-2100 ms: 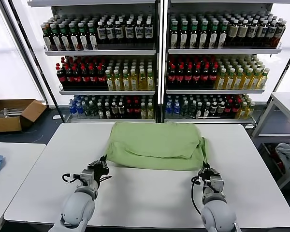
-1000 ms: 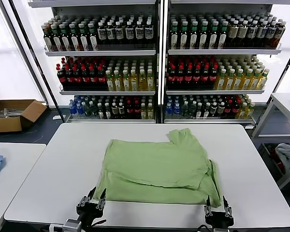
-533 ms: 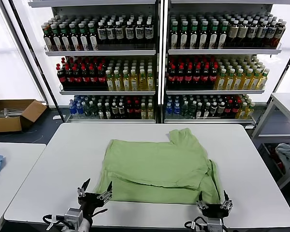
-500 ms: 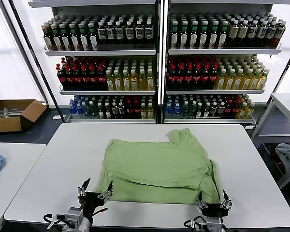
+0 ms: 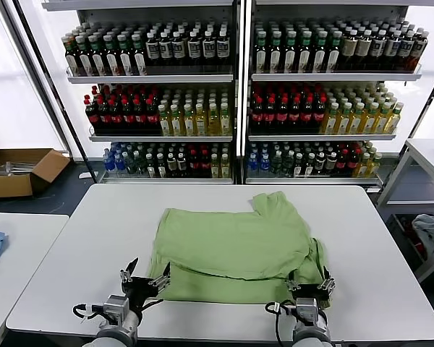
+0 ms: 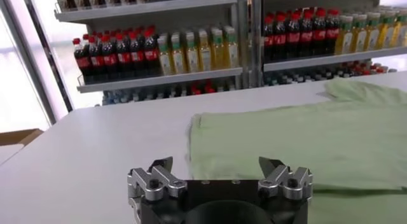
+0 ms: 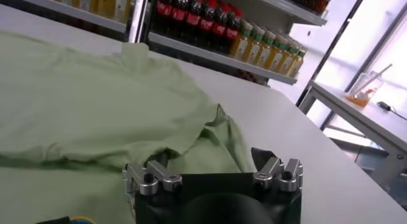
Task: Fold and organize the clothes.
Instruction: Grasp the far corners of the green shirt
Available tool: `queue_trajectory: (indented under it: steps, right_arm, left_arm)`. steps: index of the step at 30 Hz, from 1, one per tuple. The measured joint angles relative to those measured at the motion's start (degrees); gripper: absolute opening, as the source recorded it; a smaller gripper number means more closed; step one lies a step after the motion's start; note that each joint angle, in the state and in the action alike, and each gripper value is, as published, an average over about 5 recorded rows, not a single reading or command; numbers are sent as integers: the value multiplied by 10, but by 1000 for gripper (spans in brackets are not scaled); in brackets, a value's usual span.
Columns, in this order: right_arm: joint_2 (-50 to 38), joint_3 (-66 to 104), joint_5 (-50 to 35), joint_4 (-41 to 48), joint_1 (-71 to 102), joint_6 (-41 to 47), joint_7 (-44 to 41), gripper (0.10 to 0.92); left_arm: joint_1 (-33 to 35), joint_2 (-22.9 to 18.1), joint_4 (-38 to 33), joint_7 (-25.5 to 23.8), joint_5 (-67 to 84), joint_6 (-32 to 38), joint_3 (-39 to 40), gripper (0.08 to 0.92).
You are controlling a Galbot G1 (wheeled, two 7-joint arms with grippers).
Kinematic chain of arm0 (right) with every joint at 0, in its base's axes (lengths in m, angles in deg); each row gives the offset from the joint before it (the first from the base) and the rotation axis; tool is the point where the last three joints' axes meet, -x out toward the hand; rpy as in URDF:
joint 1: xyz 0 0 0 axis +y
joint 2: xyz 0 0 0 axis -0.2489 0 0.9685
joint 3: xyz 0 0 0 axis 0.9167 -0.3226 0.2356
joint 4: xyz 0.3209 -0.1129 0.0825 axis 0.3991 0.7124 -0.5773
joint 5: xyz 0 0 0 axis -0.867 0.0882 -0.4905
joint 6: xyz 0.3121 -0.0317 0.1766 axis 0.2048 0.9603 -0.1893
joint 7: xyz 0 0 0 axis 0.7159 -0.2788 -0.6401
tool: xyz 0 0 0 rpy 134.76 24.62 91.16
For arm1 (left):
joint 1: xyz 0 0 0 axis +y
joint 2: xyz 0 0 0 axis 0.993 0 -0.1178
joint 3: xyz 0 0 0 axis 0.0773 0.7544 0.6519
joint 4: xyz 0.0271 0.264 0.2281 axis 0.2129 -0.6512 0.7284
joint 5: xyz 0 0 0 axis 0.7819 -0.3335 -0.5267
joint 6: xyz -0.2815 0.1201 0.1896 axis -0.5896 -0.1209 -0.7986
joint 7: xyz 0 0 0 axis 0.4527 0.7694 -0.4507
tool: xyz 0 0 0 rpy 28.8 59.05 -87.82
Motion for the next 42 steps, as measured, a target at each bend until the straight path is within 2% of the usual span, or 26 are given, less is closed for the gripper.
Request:
queue_trajectory:
  steps: [9,21,30,42]
  right_arm:
    - [12,-8,-28,49,-89,9,6,823]
    - [33,-1,-109,164,-253,11,18,823]
    - [38,1,-149,299,-381,-3,7,823]
    - [65,17,-153,475,-492,-28,-13,823]
  left_arm:
    - [-52,15,26,-2,18,-20,10,823]
    - [-167,34,96,-17,52,-45,32,823]
    - [-273,50,180,-34,82,-51,62,823]
    - [-402,38,328,-46,96,-48,110,823]
